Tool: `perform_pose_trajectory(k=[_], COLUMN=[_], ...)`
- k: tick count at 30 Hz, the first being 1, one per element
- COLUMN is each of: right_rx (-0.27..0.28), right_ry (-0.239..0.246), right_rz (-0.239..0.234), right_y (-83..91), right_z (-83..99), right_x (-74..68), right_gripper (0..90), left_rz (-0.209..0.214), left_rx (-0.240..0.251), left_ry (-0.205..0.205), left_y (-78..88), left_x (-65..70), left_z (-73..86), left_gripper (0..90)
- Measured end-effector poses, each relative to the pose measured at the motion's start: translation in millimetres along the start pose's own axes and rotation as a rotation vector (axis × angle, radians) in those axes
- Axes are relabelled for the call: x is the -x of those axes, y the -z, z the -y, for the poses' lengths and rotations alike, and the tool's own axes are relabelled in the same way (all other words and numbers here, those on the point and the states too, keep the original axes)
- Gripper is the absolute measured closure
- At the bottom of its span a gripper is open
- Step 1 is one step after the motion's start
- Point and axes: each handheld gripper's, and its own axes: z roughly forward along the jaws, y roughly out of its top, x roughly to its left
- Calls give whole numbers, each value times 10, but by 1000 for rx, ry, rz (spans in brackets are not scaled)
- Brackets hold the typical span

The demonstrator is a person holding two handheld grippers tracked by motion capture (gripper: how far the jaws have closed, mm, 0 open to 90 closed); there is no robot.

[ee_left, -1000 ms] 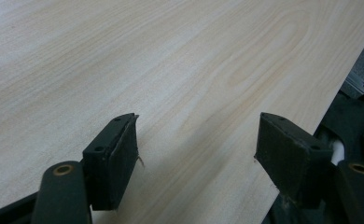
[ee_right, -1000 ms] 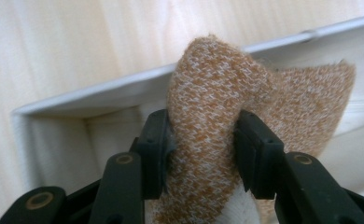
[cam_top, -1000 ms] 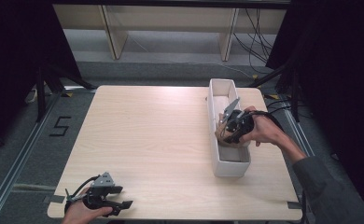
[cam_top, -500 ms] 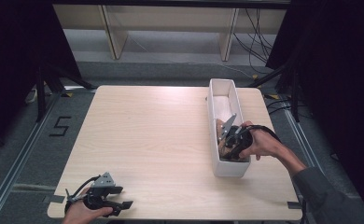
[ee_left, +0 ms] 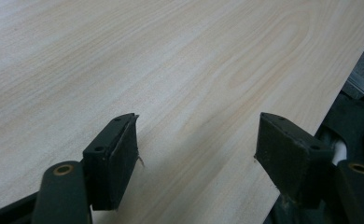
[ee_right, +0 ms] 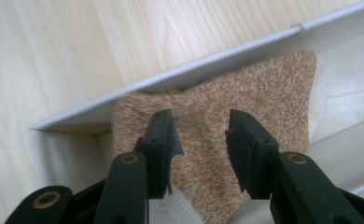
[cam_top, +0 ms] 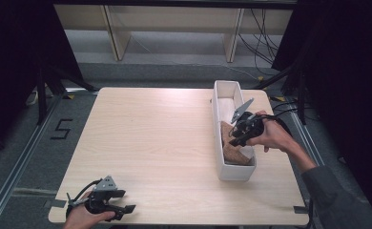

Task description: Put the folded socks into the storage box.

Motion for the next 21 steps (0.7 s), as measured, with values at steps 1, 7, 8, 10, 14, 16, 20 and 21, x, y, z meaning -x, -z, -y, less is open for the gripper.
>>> perform_pose_trajectory(k=[1, 7, 8, 10, 14, 16, 20, 21], right_rx=[-2, -85, -97, -120, -156, -169, -152, -147], right_ry=[40, 65, 33, 46, 98, 87, 68, 68], right_rz=[-2, -19, -24, -31, -66, -67, -71, -66], right_y=[-47, -233, -253, -298, -470, -526, -494, -482], right_z=[-9, -37, -29, -18, 43, 69, 98, 96], right_x=[28, -65, -104, -152, -226, -267, -264, -268], right_gripper=[606, 604, 602, 601, 581, 581, 571, 561], left_rz=[-3, -5, -9, -5, -4, -2, -1, -4], left_rx=[2, 0, -2, 10, -13, -4, -2, -2], left_ry=[5, 0, -2, 5, -23, -12, -2, -4], left_y=[5, 23, 23, 24, 33, 29, 23, 23], left_x=[2, -12, -13, 3, -17, -8, -12, -16], left_z=[-5, -7, -6, -4, -7, -6, -5, -8], left_gripper=[285, 285, 285, 285, 285, 285, 285, 285])
